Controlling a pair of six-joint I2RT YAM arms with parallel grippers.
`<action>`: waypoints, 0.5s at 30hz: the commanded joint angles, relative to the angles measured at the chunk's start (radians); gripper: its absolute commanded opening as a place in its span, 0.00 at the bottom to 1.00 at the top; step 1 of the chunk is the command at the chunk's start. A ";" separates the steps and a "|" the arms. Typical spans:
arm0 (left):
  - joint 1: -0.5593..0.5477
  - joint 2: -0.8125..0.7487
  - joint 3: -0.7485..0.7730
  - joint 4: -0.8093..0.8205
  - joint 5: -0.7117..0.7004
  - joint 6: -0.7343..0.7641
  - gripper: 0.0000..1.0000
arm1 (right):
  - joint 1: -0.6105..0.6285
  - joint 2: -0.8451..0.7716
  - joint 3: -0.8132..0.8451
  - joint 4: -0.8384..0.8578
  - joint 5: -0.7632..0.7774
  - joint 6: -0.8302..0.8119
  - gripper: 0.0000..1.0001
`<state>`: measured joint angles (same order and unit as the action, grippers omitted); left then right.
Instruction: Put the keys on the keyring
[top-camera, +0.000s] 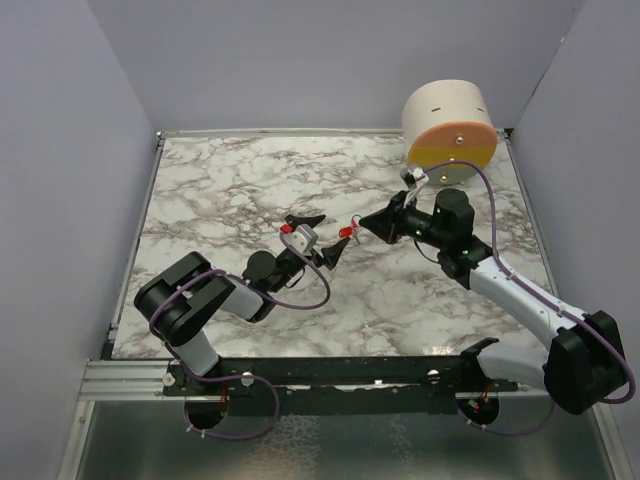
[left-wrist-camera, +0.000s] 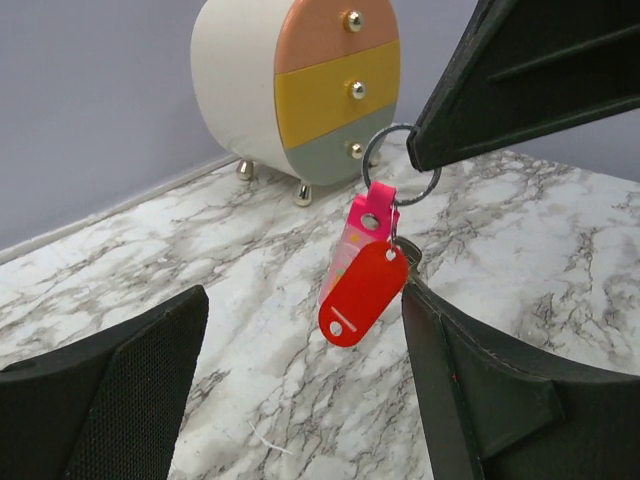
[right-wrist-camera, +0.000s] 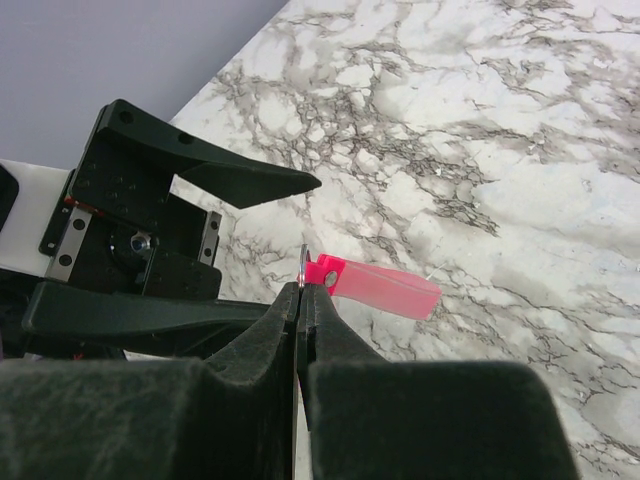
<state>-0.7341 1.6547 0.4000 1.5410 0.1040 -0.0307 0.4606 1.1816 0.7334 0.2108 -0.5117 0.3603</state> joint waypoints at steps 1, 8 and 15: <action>0.004 -0.024 -0.030 0.220 -0.003 -0.010 0.80 | -0.001 -0.032 -0.013 0.043 0.021 0.000 0.01; 0.004 0.028 -0.017 0.220 0.006 -0.007 0.81 | 0.000 -0.048 -0.014 0.038 0.010 0.001 0.01; 0.005 0.091 0.021 0.220 0.005 0.009 0.82 | 0.000 -0.059 -0.014 0.032 -0.005 -0.011 0.01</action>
<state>-0.7341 1.7088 0.3893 1.5410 0.1043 -0.0303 0.4606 1.1461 0.7284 0.2150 -0.5106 0.3607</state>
